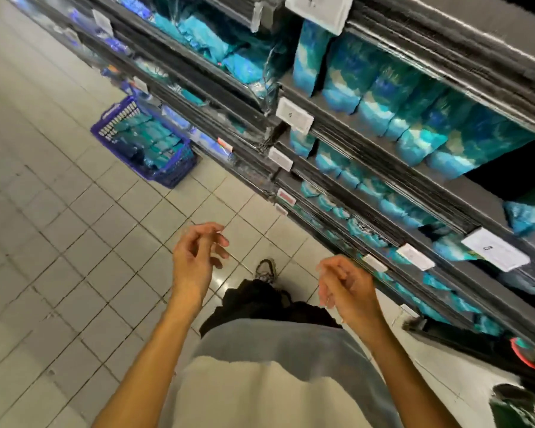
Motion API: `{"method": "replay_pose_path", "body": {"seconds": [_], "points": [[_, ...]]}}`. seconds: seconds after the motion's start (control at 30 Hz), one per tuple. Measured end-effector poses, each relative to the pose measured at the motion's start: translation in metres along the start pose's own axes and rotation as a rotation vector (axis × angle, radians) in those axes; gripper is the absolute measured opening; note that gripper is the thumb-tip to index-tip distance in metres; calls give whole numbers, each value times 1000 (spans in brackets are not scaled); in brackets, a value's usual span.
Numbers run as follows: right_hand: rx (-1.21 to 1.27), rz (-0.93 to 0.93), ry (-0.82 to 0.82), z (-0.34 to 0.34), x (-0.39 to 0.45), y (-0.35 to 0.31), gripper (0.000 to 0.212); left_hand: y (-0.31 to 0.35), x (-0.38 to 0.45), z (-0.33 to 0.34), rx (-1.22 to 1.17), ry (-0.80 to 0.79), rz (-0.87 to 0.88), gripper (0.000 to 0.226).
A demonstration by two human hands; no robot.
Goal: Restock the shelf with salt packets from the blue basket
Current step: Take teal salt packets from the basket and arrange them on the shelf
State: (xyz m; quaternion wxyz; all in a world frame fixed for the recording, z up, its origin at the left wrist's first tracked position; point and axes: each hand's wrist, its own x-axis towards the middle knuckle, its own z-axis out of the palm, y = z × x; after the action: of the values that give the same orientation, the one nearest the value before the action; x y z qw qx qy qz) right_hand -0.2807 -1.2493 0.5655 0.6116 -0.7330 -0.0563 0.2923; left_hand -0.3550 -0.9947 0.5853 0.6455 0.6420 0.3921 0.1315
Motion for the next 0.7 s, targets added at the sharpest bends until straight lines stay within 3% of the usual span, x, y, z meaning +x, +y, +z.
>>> {"method": "replay_pose_path", "body": {"seconds": [0.2, 0.37, 0.53, 0.7], "points": [[-104, 40, -189, 60, 40, -3, 15, -44, -30, -67, -110, 292, -206, 31], [-130, 1, -310, 134, 82, -32, 13, -76, -45, -128, -146, 462, -262, 27], [-179, 28, -422, 231, 127, -68, 12, -91, -32, -190, -179, 567, -293, 30], [-301, 65, -429, 318, 166, -90, 9, -82, 11, -265, -211, 541, -343, 25]]}}
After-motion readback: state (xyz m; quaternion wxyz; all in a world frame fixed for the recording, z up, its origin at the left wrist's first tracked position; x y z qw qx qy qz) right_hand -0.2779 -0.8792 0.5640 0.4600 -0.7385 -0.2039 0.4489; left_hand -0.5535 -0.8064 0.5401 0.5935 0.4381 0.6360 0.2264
